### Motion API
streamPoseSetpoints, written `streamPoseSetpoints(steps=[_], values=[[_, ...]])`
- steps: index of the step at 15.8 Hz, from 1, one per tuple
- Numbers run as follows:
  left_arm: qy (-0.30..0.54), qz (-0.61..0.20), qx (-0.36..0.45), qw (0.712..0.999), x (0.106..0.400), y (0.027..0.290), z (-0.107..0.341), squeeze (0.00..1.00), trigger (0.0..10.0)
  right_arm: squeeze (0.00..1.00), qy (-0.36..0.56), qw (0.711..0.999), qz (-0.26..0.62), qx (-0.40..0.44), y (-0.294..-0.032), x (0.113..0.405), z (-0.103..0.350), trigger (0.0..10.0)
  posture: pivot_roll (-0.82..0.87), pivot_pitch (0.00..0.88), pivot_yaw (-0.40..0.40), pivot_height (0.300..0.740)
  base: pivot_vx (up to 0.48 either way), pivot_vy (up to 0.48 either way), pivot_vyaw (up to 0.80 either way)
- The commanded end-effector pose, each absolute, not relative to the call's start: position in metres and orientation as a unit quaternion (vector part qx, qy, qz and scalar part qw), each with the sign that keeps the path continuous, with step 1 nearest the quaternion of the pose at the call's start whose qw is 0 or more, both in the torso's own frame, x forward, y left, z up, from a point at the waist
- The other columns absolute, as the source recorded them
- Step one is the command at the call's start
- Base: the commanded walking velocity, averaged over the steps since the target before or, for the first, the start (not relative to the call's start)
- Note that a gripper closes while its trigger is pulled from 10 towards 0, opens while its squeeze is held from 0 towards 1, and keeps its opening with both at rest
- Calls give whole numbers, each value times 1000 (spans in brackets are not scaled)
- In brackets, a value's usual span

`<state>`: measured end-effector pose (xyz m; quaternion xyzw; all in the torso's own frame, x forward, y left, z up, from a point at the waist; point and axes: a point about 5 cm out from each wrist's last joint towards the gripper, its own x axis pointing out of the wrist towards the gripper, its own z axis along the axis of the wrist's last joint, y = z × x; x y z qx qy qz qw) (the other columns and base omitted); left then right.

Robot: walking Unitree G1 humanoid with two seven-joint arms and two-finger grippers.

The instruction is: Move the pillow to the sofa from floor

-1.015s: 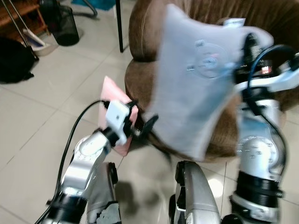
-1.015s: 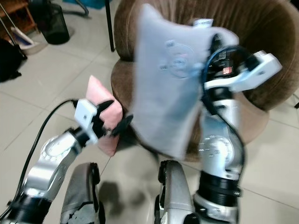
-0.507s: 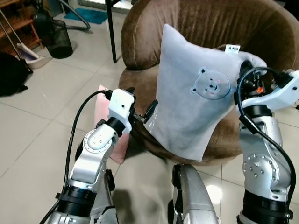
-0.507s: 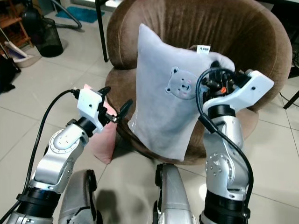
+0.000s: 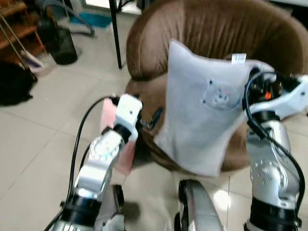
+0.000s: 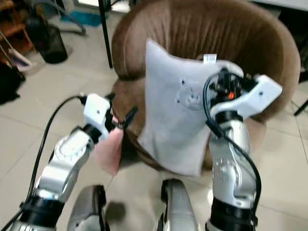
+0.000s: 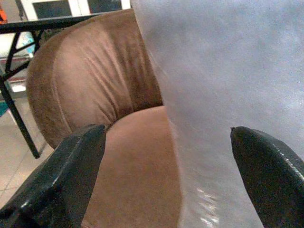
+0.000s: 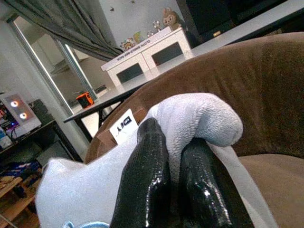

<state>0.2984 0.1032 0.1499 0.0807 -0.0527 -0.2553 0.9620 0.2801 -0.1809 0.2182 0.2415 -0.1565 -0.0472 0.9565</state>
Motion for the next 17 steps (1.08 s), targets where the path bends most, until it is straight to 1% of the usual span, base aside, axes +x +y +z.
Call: streamPoseSetpoints(steps=[1,4,7,8,9,12,13,15,17], values=[[-63,-259,92,959,297,102,152,0,10000,0,-180,954,-50,235,-182,277,228,10000,-4,28,-27,665,0,0,0],[-72,-243,97,963,299,106,153,0,10000,0,-183,953,-53,236,-183,277,229,10000,-6,7,-30,685,0,0,0],[-72,-174,110,976,309,120,154,0,10000,0,-189,951,-54,239,-182,281,232,10000,-3,0,-37,715,0,0,0],[-67,-158,105,979,311,125,153,0,10000,0,-187,951,-53,240,-182,283,231,10000,1,0,-40,725,0,0,0],[-65,-161,106,979,310,127,151,0,10000,0,-183,952,-53,239,-182,284,229,10000,4,0,-39,740,0,0,0],[-35,-178,106,978,303,127,141,0,10000,0,-164,957,-52,232,-182,279,216,10000,13,0,-23,740,0,0,0],[-39,-170,98,980,300,130,140,0,10000,0,-157,959,-55,227,-184,275,209,10000,12,0,-12,740,0,0,0],[-49,-173,113,977,297,129,140,0,10000,0,-153,955,-76,243,-189,273,203,10000,14,0,-4,740,0,0,0],[-51,-175,111,977,301,127,143,0,10000,0,-160,951,-69,255,-188,273,204,10000,17,0,3,740,0,-339,0]])
